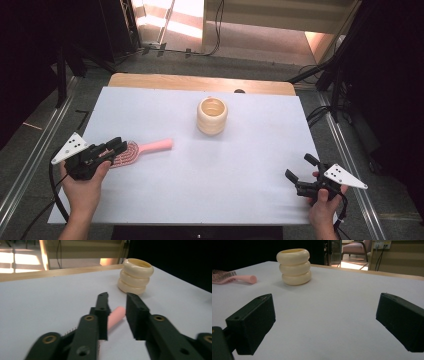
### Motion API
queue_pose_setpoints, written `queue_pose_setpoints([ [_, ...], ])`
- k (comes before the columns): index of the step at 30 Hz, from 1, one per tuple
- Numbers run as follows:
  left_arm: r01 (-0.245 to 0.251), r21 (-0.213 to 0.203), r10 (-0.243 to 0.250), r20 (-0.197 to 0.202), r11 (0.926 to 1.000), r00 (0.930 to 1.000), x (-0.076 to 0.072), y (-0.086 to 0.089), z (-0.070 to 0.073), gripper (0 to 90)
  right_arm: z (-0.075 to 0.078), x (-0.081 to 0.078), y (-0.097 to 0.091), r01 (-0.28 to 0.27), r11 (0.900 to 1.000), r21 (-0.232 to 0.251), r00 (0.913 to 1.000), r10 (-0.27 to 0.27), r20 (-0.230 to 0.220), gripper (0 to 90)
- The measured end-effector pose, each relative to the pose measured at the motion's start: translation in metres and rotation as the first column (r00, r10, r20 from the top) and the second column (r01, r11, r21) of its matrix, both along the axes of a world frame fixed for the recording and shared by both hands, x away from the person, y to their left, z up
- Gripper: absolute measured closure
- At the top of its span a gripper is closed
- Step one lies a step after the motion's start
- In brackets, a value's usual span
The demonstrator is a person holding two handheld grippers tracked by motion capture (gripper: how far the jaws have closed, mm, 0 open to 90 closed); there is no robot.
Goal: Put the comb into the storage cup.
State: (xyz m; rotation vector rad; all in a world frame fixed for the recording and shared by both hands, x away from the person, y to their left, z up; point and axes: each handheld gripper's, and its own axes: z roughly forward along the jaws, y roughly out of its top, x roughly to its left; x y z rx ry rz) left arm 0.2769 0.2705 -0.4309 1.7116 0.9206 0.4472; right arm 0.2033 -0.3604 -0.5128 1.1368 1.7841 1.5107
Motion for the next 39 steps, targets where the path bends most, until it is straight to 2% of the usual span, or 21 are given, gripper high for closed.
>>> queue_pose_setpoints([
  [1, -0.009, 0.010, 0.009, 0.001, 0.9999, 1.0000, 0.002, -0.002, 0.000, 81.5, 0.000, 0.000, 0.000, -0.003, 1.0000, 0.000, 1.0000, 0.003, -0.001, 0.9],
  [2, -0.004, 0.014, 0.004, -0.001, 0.9999, 1.0000, 0.004, -0.003, 0.001, 81.5, 0.000, 0.000, 0.000, -0.003, 1.0000, 0.000, 1.0000, 0.003, -0.001, 0.9],
  [4, 0.005, 0.027, -0.005, -0.007, 0.9996, 1.0000, 0.008, -0.006, 0.001, 89.6, 0.000, 0.000, 0.000, -0.004, 1.0000, 0.002, 1.0000, 0.004, -0.002, 0.9],
  [6, 0.015, 0.030, -0.014, -0.017, 0.9994, 0.9998, 0.012, -0.009, 0.001, 90.0, 0.000, 0.000, 0.000, -0.003, 1.0000, 0.001, 1.0000, 0.003, -0.005, 0.9],
  [12, 0.050, 0.090, -0.045, -0.053, 0.9947, 0.9976, 0.023, -0.019, 0.005, 90.0, 0.000, 0.001, 0.001, -0.005, 1.0000, 0.000, 1.0000, 0.005, -0.006, 0.9],
  [17, 0.094, 0.112, -0.082, -0.105, 0.9893, 0.9910, 0.034, -0.029, 0.005, 90.0, 0.000, 0.001, 0.001, -0.006, 1.0000, 0.001, 0.9999, 0.006, -0.010, 0.9],
  [25, 0.150, 0.135, -0.127, -0.166, 0.9794, 0.9778, 0.055, -0.046, 0.003, 90.0, -0.001, 0.001, 0.001, -0.008, 1.0000, -0.003, 0.9999, 0.008, -0.008, 0.9],
  [29, 0.153, 0.143, -0.123, -0.197, 0.9779, 0.9727, 0.065, -0.054, -0.003, 90.0, -0.001, 0.002, 0.001, -0.009, 1.0000, -0.001, 0.9999, 0.009, -0.008, 0.9],
  [33, 0.135, 0.140, -0.103, -0.215, 0.9810, 0.9711, 0.075, -0.061, -0.009, 90.0, -0.001, 0.002, 0.001, -0.011, 0.9999, -0.004, 0.9999, 0.010, -0.011, 0.9],
  [36, 0.126, 0.166, -0.085, -0.233, 0.9781, 0.9686, 0.081, -0.069, -0.013, 90.0, -0.001, 0.002, 0.002, -0.013, 0.9998, -0.013, 0.9999, 0.013, -0.011, 0.9],
  [39, 0.139, 0.183, -0.089, -0.257, 0.9734, 0.9623, 0.086, -0.075, -0.016, 90.0, -0.001, 0.002, 0.002, -0.012, 0.9999, -0.011, 0.9999, 0.012, -0.012, 0.9],
])
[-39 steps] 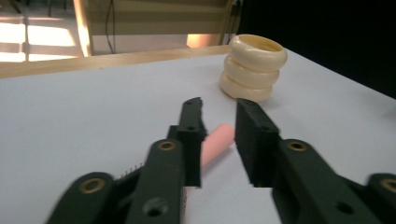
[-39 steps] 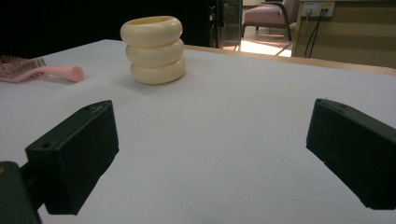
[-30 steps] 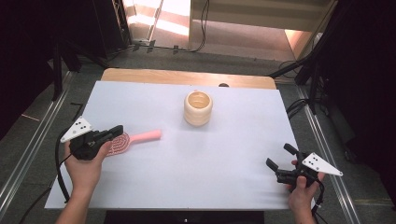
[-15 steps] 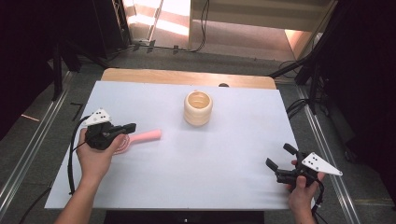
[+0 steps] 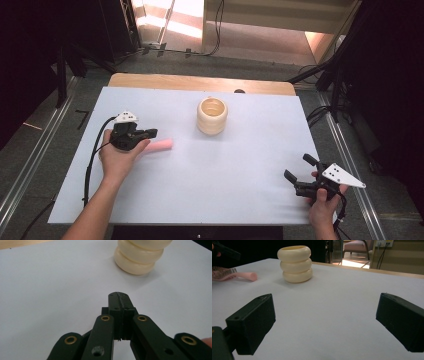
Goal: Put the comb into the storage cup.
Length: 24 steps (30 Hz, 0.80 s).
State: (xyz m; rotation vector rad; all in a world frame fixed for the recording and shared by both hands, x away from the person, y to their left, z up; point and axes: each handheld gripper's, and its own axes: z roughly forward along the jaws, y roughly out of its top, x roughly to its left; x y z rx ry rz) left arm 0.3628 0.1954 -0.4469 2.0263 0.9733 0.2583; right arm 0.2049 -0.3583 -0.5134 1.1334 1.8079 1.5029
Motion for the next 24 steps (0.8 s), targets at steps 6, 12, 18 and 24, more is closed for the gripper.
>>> queue_pose_setpoints([
  [6, -0.013, 0.004, 0.013, -0.041, 0.9999, 0.9991, 0.010, -0.004, -0.006, 90.0, 0.000, 0.000, -0.001, 0.001, 1.0000, 0.005, 1.0000, -0.001, 0.001, 0.9],
  [12, -0.017, 0.052, 0.020, -0.061, 0.9985, 0.9979, 0.017, -0.010, -0.009, 90.0, 0.000, 0.000, 0.000, -0.003, 1.0000, 0.001, 1.0000, 0.003, 0.001, 0.9],
  [18, -0.011, 0.078, 0.017, -0.074, 0.9969, 0.9971, 0.021, -0.019, -0.013, 90.0, 0.000, 0.000, 0.000, -0.004, 1.0000, -0.003, 1.0000, 0.004, -0.002, 0.9],
  [24, -0.005, 0.110, 0.014, -0.085, 0.9939, 0.9963, 0.024, -0.026, -0.018, 90.0, 0.000, 0.001, 0.000, -0.002, 1.0000, -0.002, 1.0000, 0.002, -0.003, 0.9],
])
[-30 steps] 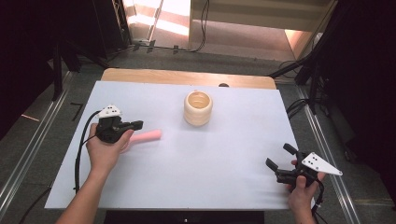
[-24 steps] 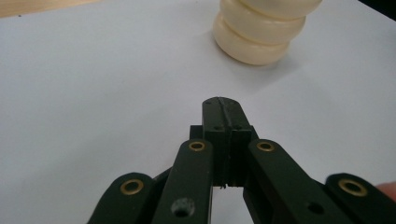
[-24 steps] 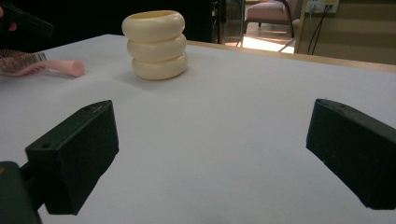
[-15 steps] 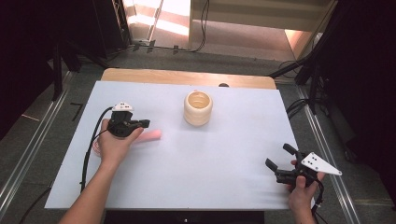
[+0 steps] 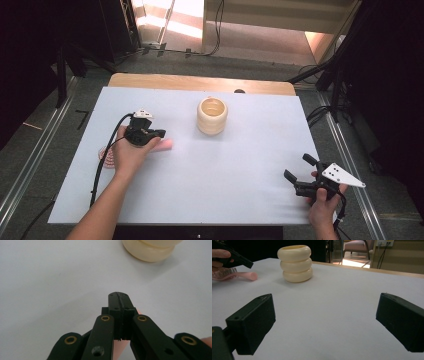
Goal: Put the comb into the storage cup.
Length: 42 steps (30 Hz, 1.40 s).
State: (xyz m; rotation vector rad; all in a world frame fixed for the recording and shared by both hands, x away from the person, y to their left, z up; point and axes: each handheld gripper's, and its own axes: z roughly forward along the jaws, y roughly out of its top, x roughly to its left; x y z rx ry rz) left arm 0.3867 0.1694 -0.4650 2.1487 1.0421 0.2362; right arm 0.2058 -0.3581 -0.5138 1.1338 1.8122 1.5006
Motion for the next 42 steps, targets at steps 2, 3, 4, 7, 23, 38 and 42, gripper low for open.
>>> queue_pose_setpoints([
  [2, 0.000, 0.010, 0.000, -0.008, 0.9999, 1.0000, 0.001, -0.002, -0.002, 90.0, 0.000, 0.000, 0.000, 0.000, 1.0000, 0.000, 1.0000, 0.000, 0.000, 0.9],
  [3, 0.004, 0.016, -0.004, -0.011, 0.9999, 0.9999, 0.002, -0.002, -0.003, 90.0, 0.000, 0.000, 0.000, 0.001, 1.0000, 0.000, 1.0000, -0.001, 0.000, 0.9],
  [4, 0.004, 0.020, -0.004, -0.016, 0.9998, 0.9999, 0.002, -0.003, -0.003, 90.0, 0.000, 0.000, 0.000, 0.001, 1.0000, 0.000, 1.0000, -0.001, 0.000, 0.9],
  [7, 0.014, 0.035, -0.013, -0.028, 0.9993, 0.9995, 0.003, -0.006, -0.006, 90.0, 0.000, 0.000, 0.000, 0.002, 1.0000, -0.001, 1.0000, -0.002, 0.000, 0.9],
  [23, 0.036, 0.072, -0.031, -0.059, 0.9967, 0.9978, 0.004, -0.010, -0.008, 90.0, 0.000, 0.000, 0.000, 0.005, 1.0000, -0.005, 1.0000, -0.005, 0.001, 0.9],
  [38, 0.107, 0.086, -0.100, -0.081, 0.9905, 0.9917, -0.013, -0.017, -0.010, 90.0, 0.000, 0.000, 0.000, 0.008, 0.9999, -0.010, 1.0000, -0.008, 0.002, 0.9],
  [42, 0.128, 0.089, -0.120, -0.086, 0.9878, 0.9890, -0.020, -0.018, -0.010, 90.0, 0.000, 0.000, 0.001, 0.005, 0.9999, -0.010, 1.0000, -0.005, -0.001, 0.9],
])
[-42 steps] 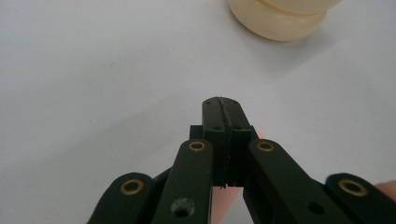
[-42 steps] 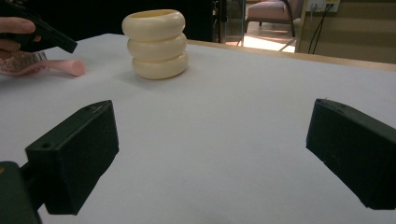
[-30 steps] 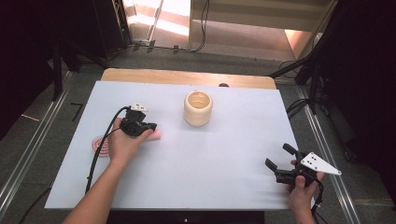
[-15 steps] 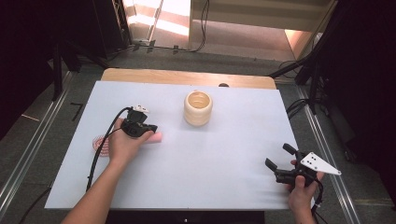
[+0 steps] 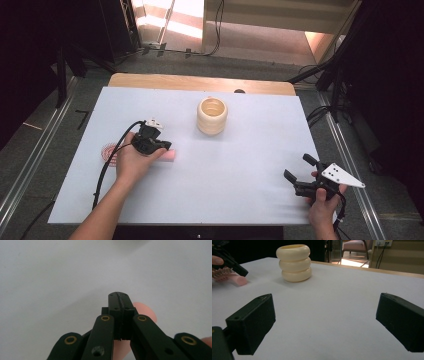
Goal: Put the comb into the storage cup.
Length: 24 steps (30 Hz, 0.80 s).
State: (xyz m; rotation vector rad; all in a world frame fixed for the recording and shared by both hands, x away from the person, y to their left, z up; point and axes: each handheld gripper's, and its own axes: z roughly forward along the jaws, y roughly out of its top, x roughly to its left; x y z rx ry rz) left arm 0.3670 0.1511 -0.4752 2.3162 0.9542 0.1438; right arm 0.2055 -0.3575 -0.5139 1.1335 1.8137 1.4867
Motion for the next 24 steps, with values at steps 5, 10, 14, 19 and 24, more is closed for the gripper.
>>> queue_pose_setpoints([
  [5, 0.022, -0.005, -0.022, -0.013, 0.9997, 0.9997, -0.010, 0.000, -0.002, 90.0, 0.000, 0.000, 0.000, 0.002, 1.0000, 0.000, 1.0000, -0.002, 0.000, 0.9],
  [10, 0.036, -0.014, -0.036, -0.011, 0.9993, 0.9993, -0.022, 0.002, -0.004, 90.0, 0.000, 0.000, 0.000, 0.002, 1.0000, 0.001, 1.0000, -0.002, -0.001, 0.9],
  [14, 0.048, -0.011, -0.048, -0.010, 0.9988, 0.9988, -0.030, 0.004, -0.005, 90.0, 0.000, 0.000, 0.000, 0.002, 1.0000, 0.000, 1.0000, -0.002, -0.002, 0.9],
  [19, 0.050, -0.019, -0.050, -0.009, 0.9986, 0.9987, -0.042, 0.009, -0.007, 90.0, 0.000, 0.000, 0.001, 0.005, 1.0000, -0.001, 1.0000, -0.005, -0.001, 0.9],
  [24, 0.049, -0.026, -0.049, -0.011, 0.9985, 0.9987, -0.053, 0.017, -0.008, 90.0, 0.000, 0.000, 0.001, 0.005, 1.0000, -0.003, 1.0000, -0.005, -0.001, 0.9],
])
